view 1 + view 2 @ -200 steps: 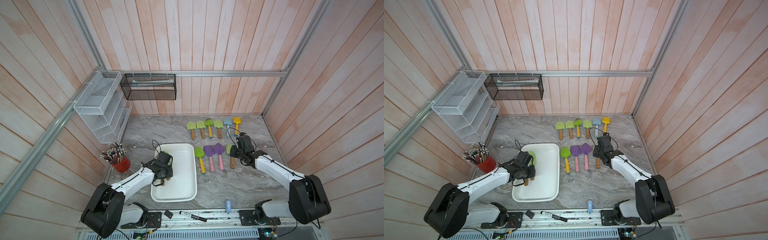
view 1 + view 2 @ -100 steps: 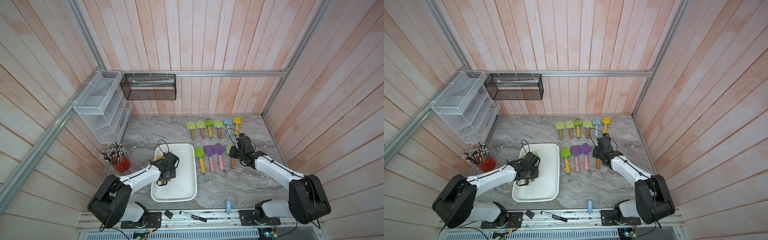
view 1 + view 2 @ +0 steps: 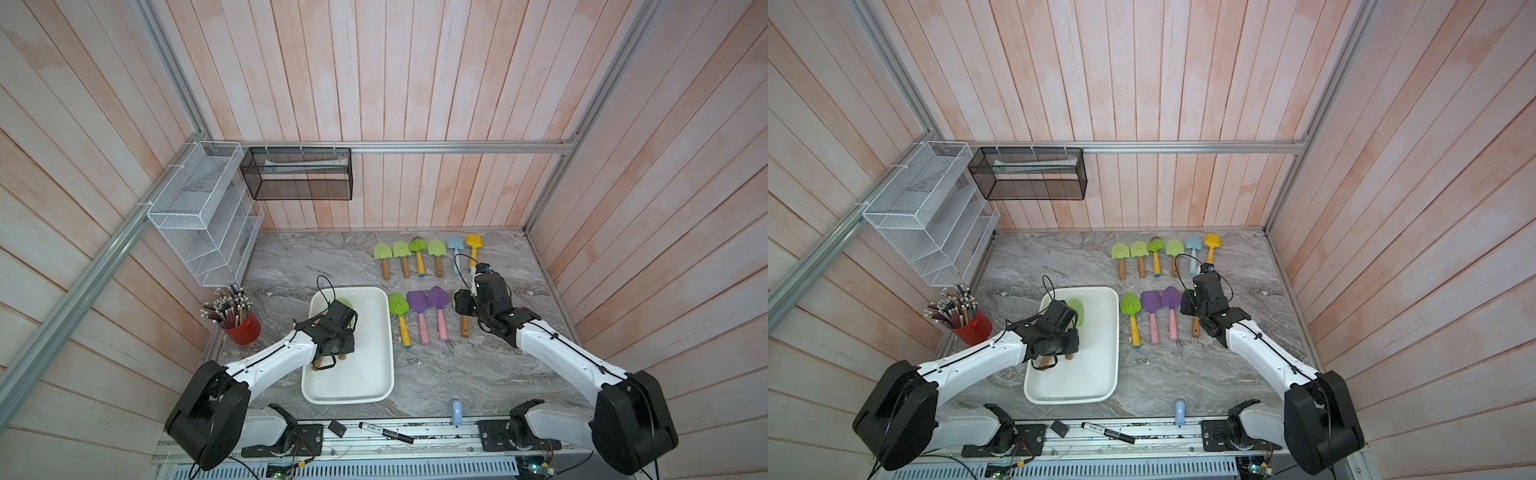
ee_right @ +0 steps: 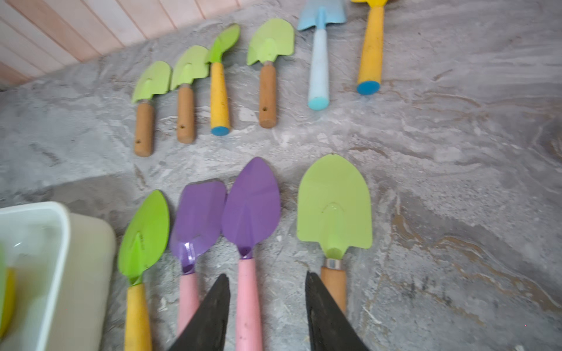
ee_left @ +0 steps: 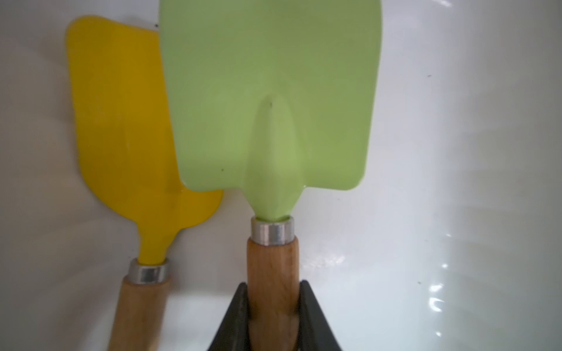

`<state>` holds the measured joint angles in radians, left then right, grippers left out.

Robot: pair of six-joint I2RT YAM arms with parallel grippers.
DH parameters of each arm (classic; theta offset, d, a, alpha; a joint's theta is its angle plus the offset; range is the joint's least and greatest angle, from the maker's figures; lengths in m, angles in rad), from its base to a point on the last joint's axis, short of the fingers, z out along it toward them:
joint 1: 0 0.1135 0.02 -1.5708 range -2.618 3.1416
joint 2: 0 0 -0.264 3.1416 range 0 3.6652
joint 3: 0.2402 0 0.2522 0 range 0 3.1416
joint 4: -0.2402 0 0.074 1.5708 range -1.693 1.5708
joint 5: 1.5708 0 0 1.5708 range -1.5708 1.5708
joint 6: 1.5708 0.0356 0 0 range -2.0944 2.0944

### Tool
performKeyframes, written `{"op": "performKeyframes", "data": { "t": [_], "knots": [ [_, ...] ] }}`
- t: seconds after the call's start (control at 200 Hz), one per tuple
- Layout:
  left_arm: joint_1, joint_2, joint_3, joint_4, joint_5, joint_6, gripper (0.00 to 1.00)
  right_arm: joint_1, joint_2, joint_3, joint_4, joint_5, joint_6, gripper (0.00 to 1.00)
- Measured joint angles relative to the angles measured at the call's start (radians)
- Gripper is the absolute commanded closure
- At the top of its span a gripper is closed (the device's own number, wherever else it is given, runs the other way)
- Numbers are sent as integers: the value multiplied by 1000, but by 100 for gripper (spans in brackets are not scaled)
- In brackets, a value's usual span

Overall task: Take the shovel out of the storage box
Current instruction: Pick up the shovel from the storage box.

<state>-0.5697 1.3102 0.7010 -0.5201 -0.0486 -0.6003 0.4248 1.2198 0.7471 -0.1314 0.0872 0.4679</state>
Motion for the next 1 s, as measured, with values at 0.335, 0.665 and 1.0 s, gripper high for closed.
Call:
{"op": "performKeyframes", "data": {
  "t": [0.335,0.665,1.0],
  "knots": [
    [126,-119,2,123,334,-10,87,67,-7,-3,210,-310,92,49],
    [272,-206,-134,385,676,-138,87,115,153,-45,587,-654,278,45],
    [329,-219,-225,661,872,-309,87,182,307,-14,847,-824,425,45]
  ]
}}
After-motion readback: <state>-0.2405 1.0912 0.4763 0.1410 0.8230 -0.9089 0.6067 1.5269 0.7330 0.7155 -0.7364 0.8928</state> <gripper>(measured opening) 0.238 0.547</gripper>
